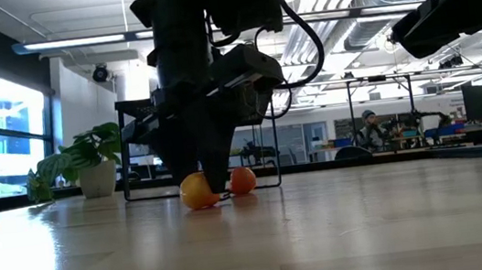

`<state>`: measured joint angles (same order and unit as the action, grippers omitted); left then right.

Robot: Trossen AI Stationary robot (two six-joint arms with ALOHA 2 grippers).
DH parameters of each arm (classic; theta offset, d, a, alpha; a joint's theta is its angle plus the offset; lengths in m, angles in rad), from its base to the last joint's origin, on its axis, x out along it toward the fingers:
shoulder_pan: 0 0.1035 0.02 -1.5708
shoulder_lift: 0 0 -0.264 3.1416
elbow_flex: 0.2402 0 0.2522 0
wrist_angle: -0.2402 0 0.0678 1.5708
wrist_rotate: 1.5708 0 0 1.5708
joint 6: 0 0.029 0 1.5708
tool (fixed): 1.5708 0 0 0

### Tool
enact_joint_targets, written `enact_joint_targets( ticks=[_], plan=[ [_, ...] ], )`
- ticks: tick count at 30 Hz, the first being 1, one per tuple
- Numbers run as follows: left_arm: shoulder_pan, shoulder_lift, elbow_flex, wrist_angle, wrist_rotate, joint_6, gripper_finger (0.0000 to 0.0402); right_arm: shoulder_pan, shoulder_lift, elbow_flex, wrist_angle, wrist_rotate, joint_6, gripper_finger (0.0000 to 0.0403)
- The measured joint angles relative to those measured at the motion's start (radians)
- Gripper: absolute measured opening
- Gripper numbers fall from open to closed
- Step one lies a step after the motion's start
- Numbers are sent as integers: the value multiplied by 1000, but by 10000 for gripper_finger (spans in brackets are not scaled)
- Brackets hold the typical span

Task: Pick & Place Fruit
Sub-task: Put the pear into the red strainer bowl

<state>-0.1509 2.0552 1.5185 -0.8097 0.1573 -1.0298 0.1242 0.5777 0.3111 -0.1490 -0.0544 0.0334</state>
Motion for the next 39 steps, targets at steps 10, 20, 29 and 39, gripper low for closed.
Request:
enact_joint_targets(
  ticks=[10,20,29,39],
  plan=[
    [0,0,0,0,13,1,148,0,0,0,0,0,-1,2],
    [0,0,0,0,16,14,148,0,0,0,1,3,-1,2],
    [0,0,0,0,16,15,148,0,0,0,4,3,-3,2],
    [0,0,0,0,8,30,148,0,0,0,3,3,-4,2]
  ],
)
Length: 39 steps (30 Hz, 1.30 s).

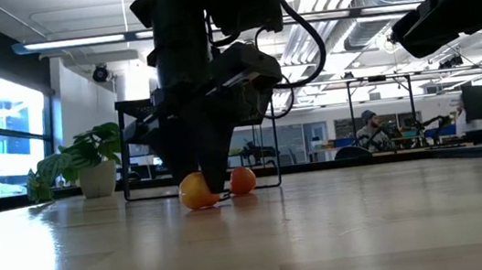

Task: Pick & Place Fruit
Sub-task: Put the pear into the red strainer bowl

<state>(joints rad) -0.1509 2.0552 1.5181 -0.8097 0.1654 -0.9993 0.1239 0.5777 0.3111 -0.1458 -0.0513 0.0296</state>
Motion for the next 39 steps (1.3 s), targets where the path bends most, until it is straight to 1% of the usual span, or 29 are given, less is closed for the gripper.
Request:
enact_joint_targets(
  ticks=[9,12,17,23,26,30,34,35,37,39],
  plan=[
    [0,0,0,11,-23,37,148,0,0,0,0,0,0,3],
    [0,0,26,11,-22,61,148,0,0,0,-1,0,0,3],
    [0,0,117,-3,-23,113,147,0,0,0,-2,0,0,3],
    [0,0,299,-97,-45,164,147,0,0,0,-3,0,0,3],
    [0,0,425,-206,-110,186,147,0,0,0,-5,0,0,3],
    [16,0,629,-434,-244,191,147,0,0,0,-8,0,0,3],
    [53,0,827,-593,-374,197,147,0,0,0,-8,0,0,2],
    [65,-8,842,-600,-404,209,147,0,0,0,-8,0,0,2],
    [99,-61,800,-569,-442,217,147,0,0,0,-9,0,0,2],
    [140,-84,788,-596,-483,211,147,0,0,0,-9,0,0,2]
  ],
)
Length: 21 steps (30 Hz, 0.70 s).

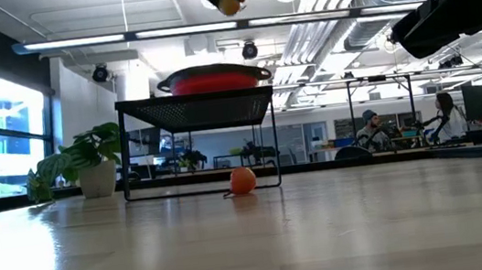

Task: Pick & Place Fruit
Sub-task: Put the pear into the red strainer bowl

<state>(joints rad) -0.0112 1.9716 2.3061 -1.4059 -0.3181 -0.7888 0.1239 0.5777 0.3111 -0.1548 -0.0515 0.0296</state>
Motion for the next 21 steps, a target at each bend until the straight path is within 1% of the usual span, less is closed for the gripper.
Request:
enact_joint_targets(
  ticks=[4,6,14,21],
  plan=[
    [88,-19,-1,-18,-86,-1,147,0,0,0,2,0,0,2],
    [139,-19,-1,-10,-103,1,147,0,1,0,-2,0,0,2],
    [339,-8,-17,3,-107,5,147,0,1,0,-6,0,0,2],
    [452,-9,-73,1,-97,-31,147,0,1,0,-7,0,0,2]
  ],
)
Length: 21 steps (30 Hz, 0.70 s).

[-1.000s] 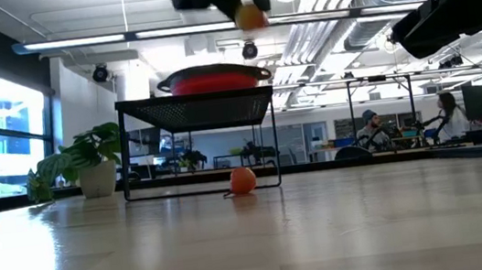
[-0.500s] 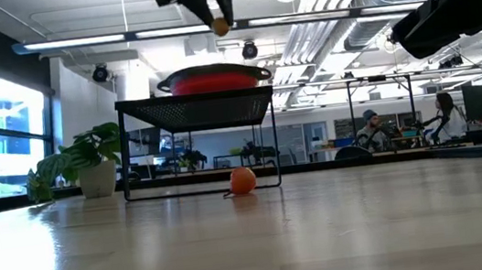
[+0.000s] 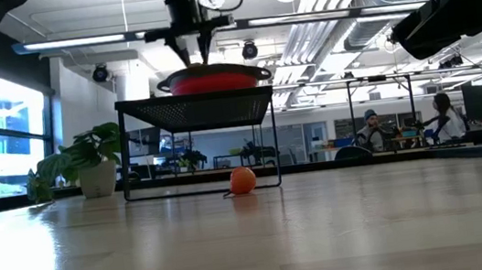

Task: Pick & Place Fruit
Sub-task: Put the pear into the red strainer bowl

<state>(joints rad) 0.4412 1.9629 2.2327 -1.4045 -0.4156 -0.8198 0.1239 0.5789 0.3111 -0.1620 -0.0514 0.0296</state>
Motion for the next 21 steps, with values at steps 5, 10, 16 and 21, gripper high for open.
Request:
enact_joint_targets(
  ticks=[5,10,16,21],
  plan=[
    [33,0,-43,0,6,-23,148,0,0,0,0,0,0,2],
    [38,0,-64,5,6,-23,148,0,0,0,0,0,0,2],
    [37,1,-69,12,6,1,158,0,0,0,0,0,0,2],
    [37,1,-68,17,7,-9,210,0,0,0,0,0,0,2]
  ],
)
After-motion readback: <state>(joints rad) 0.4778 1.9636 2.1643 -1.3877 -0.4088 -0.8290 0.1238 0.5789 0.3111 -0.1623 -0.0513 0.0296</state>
